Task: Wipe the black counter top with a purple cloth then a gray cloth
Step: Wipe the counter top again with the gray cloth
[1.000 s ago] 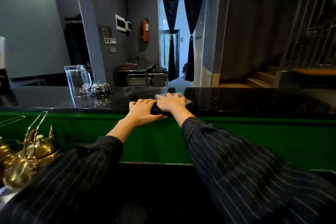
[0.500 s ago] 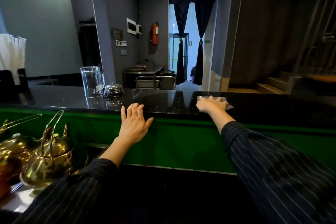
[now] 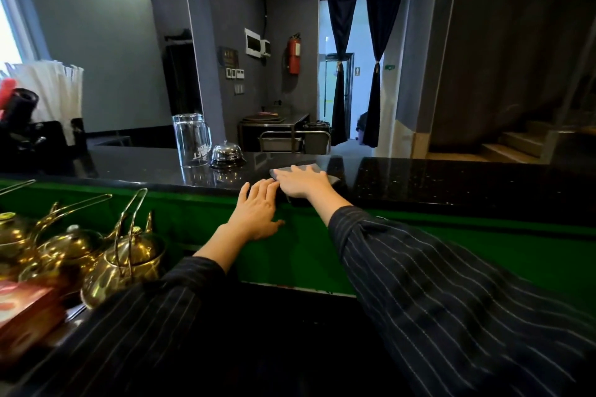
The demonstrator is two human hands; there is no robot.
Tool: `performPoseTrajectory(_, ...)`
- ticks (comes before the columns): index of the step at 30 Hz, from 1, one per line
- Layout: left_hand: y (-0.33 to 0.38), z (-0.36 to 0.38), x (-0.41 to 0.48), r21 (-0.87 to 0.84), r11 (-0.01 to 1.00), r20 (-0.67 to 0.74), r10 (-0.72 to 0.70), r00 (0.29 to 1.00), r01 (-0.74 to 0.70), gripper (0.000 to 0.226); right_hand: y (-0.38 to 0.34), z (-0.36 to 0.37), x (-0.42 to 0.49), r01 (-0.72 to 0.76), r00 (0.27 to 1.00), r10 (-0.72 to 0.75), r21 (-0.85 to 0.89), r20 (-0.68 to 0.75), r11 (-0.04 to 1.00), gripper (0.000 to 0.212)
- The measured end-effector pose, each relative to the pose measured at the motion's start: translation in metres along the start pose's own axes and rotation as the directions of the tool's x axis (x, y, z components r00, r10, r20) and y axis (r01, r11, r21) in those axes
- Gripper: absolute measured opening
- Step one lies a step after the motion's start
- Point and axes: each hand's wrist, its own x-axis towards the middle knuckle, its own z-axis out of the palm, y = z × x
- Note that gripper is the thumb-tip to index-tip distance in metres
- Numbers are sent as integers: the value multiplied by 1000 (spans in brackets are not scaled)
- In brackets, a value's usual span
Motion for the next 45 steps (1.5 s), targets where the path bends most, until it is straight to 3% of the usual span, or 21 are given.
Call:
performPoseTrajectory(3,-24,-2,-12,66,996,-30,66,997,-64,91,17,2,-11,34,999,-36,42,33,999,50)
performPoseTrajectory(7,-45,10,-31,36,999,-94,-31,995,35,96,40,2,-9,5,999,-8,70,33,998,50)
performPoseTrajectory(13,-37,8,-28,25,999,17,-43,999,43,111,18,1,13,-69,998,69,32,10,997,51)
performPoseTrajectory(20,-39,-8,-27,-7,1000,96,-28,995,28,107,-38,-1,29,175,983,-177,33,51,984,51)
performPoseTrajectory(33,-30,-2,-41,-53,996,34,-63,997,65,106,-15,0,2,303,951,-305,45,57,952,49)
performPoseTrajectory(37,-32,-9,-29,49,998,-92,-33,995,37,91,-14,-6,23,266,961,-271,73,62,961,47)
performPoseTrajectory(41,-36,-25,-9,-161,987,-145,-41,989,18,89,-15,-5,47,195,978,-199,73,65,978,48)
performPoseTrajectory(45,-22,-29,23,-245,969,-121,-54,991,23,57,-10,-3,77,156,985,-160,71,58,985,58)
